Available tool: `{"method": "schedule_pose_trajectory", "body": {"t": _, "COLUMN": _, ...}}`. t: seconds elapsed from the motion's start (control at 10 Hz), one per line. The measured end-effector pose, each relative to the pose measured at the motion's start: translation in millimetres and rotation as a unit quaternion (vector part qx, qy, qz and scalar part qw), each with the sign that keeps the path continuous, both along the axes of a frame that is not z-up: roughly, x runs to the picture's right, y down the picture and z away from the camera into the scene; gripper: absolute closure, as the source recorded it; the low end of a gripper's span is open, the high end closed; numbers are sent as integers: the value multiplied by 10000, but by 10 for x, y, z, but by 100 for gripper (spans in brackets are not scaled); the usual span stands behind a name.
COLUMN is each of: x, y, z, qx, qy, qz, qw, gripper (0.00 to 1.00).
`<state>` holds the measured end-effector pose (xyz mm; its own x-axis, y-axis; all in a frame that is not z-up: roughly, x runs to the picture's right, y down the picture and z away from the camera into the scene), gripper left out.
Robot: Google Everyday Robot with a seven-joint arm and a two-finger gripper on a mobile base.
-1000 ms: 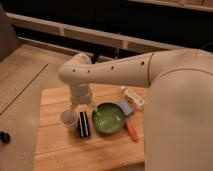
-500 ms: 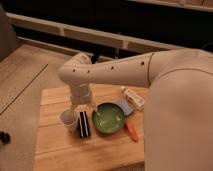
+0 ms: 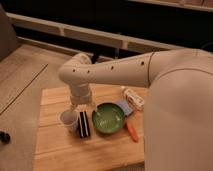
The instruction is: Place the white sponge in the ceramic bowl
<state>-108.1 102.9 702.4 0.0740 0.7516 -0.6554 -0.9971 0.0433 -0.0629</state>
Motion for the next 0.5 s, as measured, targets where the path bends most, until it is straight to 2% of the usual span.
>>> {"method": "schedule_pose_trajectory", "body": {"t": 0.3, "x": 1, "y": 10, "z": 8, "qx": -9, "qy": 3, "qz": -8, "qw": 10000, "gripper": 35}}
{"method": "schedule_pose_trajectory", "body": {"t": 0.5, "x": 13, "y": -30, "z": 10, "qx": 71, "qy": -31, "qz": -102, "qw": 9999, "gripper": 35}}
